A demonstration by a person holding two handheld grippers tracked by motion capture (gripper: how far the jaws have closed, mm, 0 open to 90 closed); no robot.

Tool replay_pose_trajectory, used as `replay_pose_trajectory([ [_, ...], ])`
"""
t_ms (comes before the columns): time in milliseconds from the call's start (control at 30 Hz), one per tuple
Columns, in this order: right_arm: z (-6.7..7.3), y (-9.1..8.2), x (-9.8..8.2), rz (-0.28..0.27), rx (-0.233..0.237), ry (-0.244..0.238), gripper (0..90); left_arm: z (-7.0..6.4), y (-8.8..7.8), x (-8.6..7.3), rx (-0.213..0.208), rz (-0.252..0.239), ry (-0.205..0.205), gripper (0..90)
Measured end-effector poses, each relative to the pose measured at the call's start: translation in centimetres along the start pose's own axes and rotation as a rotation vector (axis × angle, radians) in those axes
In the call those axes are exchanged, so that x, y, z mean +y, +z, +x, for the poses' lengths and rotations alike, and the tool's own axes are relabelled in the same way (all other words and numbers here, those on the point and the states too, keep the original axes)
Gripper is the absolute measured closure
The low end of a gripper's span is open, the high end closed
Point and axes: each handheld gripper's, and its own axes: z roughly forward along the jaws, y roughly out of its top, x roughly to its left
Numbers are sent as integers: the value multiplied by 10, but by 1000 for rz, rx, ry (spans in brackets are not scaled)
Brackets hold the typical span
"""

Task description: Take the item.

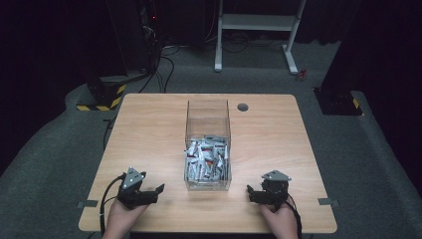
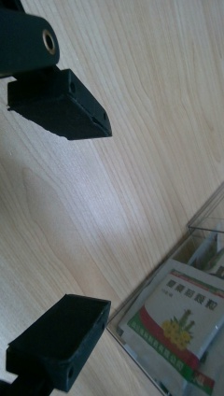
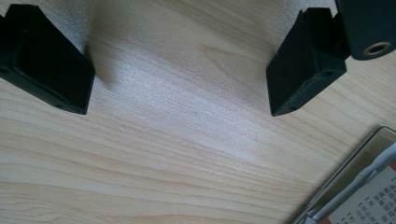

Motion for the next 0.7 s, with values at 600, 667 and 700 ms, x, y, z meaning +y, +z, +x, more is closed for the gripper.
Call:
replay_pose_trajectory([
  [600,0,0,0,0,3,-3,77,-12,-7,14,-37,-64,20,146],
  [667,0,0,0,0,3,-3,77,-14,-7,17,-41,-69,30,147],
  [700,0,0,0,0,3,-4,77,-15,-7,18,-45,-68,34,147],
])
